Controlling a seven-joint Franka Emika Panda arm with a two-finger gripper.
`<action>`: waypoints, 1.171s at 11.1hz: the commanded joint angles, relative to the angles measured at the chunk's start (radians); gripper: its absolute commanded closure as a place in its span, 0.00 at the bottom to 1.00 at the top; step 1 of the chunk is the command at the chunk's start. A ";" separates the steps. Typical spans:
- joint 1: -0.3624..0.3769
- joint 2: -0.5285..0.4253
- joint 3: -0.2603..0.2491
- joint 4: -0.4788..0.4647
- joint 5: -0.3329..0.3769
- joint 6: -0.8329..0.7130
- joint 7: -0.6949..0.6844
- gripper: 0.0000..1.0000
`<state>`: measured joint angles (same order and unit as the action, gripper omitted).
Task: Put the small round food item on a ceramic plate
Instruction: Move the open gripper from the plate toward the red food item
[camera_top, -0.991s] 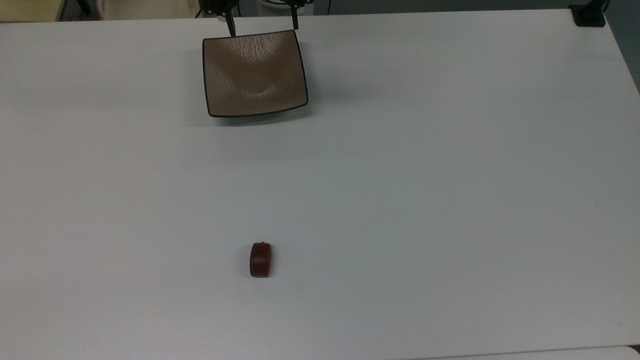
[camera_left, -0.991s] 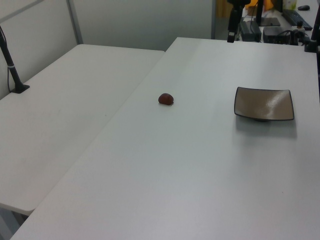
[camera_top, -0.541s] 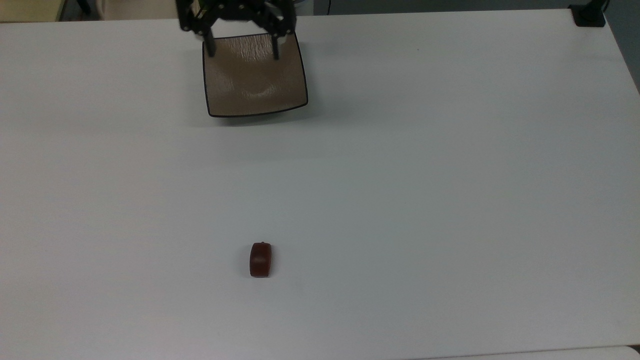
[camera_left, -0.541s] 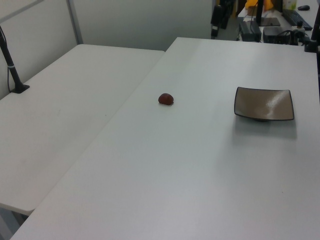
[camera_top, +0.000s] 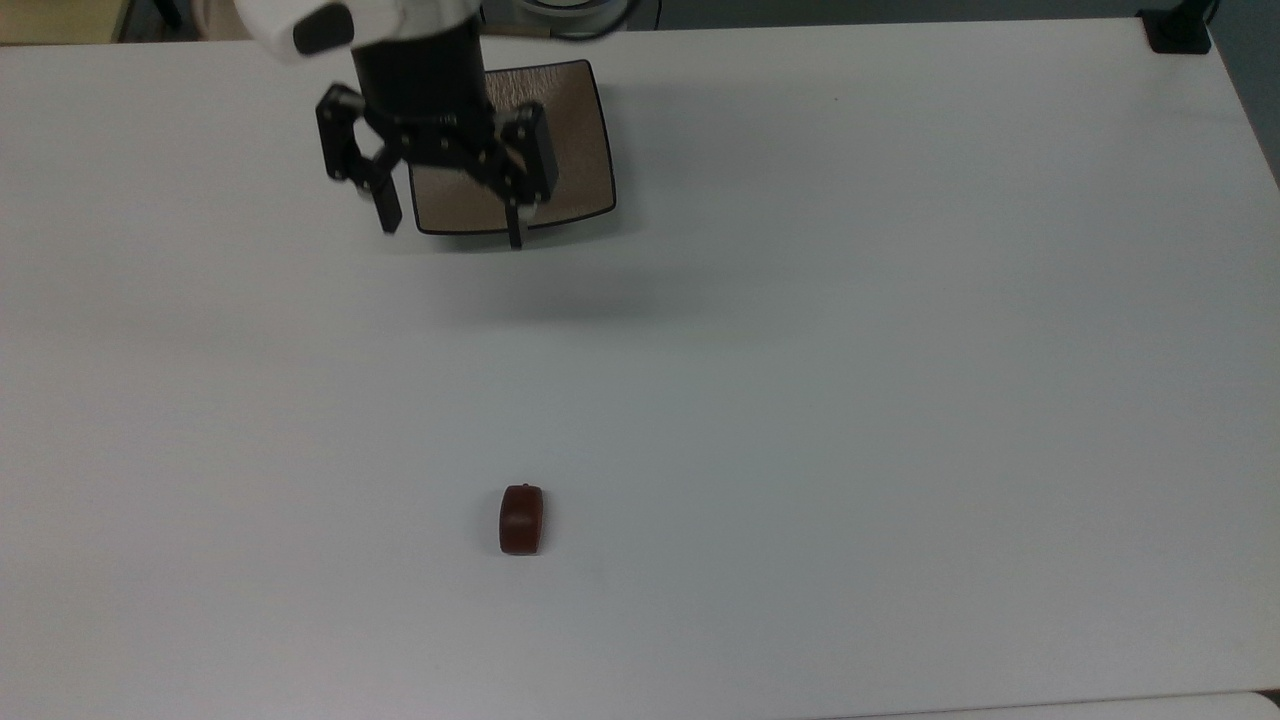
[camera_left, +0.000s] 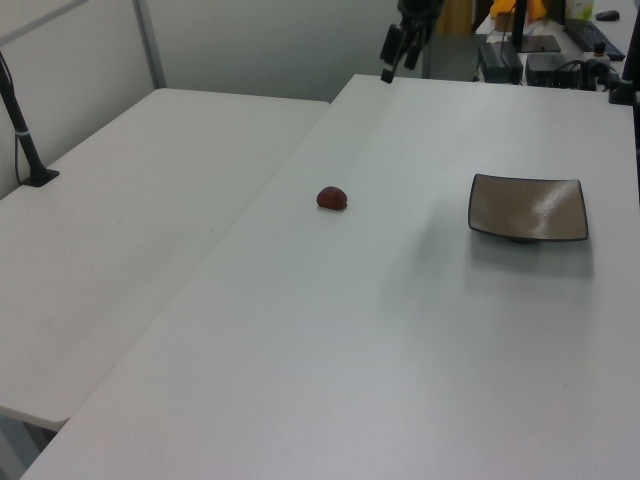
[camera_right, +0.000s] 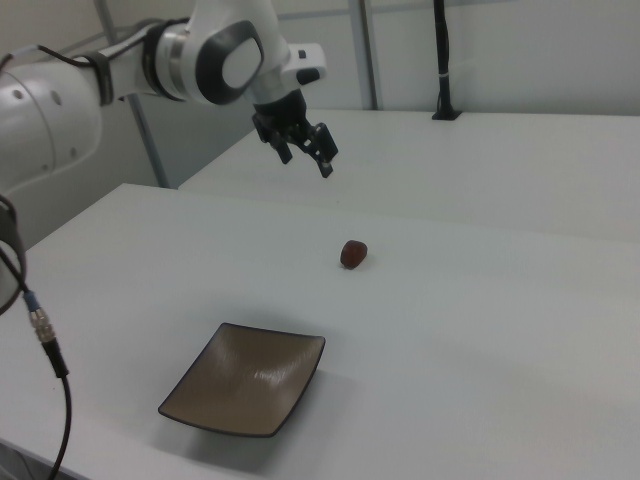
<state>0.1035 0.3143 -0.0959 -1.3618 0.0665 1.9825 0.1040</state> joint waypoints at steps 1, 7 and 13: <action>0.001 0.104 -0.002 0.064 0.007 0.091 0.033 0.00; 0.005 0.244 0.001 0.070 -0.016 0.278 0.019 0.00; 0.012 0.373 0.005 0.073 -0.043 0.437 0.025 0.00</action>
<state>0.1101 0.6469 -0.0923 -1.3168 0.0368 2.3868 0.1204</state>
